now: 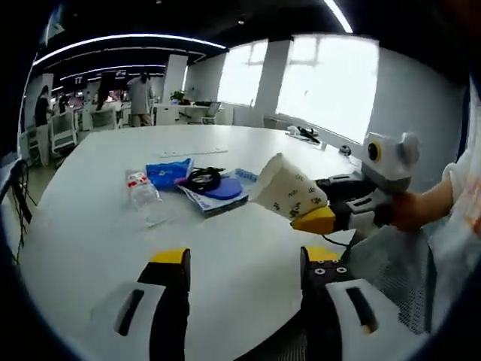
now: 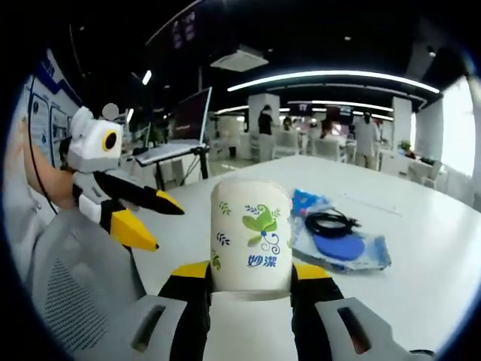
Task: Arrange the tabletop items into an orderly group along one side of the table until the central work area is clear of visible clutter.
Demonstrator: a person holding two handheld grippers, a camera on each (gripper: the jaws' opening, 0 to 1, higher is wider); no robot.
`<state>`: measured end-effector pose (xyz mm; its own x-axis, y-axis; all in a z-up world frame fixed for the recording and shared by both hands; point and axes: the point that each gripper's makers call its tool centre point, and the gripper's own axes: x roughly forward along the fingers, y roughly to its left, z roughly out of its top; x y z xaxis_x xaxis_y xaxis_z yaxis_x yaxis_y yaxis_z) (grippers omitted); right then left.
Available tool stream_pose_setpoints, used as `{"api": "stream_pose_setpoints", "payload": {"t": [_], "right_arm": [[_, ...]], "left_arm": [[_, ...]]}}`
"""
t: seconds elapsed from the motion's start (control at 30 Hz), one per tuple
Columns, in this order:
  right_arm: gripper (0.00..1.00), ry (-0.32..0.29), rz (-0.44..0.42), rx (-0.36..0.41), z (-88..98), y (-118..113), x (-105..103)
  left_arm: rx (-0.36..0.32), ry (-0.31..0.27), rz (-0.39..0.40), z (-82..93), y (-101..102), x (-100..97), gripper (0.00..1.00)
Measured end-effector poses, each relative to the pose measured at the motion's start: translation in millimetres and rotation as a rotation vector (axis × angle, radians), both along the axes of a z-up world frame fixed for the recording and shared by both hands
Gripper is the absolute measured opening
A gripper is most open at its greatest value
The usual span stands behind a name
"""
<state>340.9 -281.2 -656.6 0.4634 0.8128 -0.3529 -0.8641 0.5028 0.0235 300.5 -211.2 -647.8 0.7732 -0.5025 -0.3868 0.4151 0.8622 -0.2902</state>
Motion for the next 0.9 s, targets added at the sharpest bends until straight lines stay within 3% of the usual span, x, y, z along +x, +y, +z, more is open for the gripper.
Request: {"api": "stream_pose_setpoints", "payload": {"t": [0.07,0.17,0.37,0.53,0.77,0.9], "right_arm": [[0.39,-0.029,0.039,0.019,7.1,6.8,-6.3],[0.39,-0.055,0.105,0.079,20.6,18.0,-19.1],[0.39,-0.028,0.173,0.139,30.5,28.5,-37.3],[0.39,-0.031,0.189,0.141,31.5,29.9,-40.8],[0.39,-0.033,0.184,0.136,29.6,29.3,-38.1],[0.39,-0.036,0.177,0.136,29.1,28.6,-36.0]], "left_arm": [[-0.131,-0.002,0.002,10.9,-10.8,1.9,0.68],[-0.222,-0.012,-0.023,21.4,-27.2,3.8,0.76],[-0.305,-0.013,-0.063,28.2,-51.3,6.9,0.76],[-0.341,-0.021,-0.064,35.8,-56.5,8.4,0.62],[-0.264,-0.081,-0.065,51.0,-56.2,18.1,0.44],[-0.160,-0.106,-0.095,50.3,-60.1,19.3,0.44]]}}
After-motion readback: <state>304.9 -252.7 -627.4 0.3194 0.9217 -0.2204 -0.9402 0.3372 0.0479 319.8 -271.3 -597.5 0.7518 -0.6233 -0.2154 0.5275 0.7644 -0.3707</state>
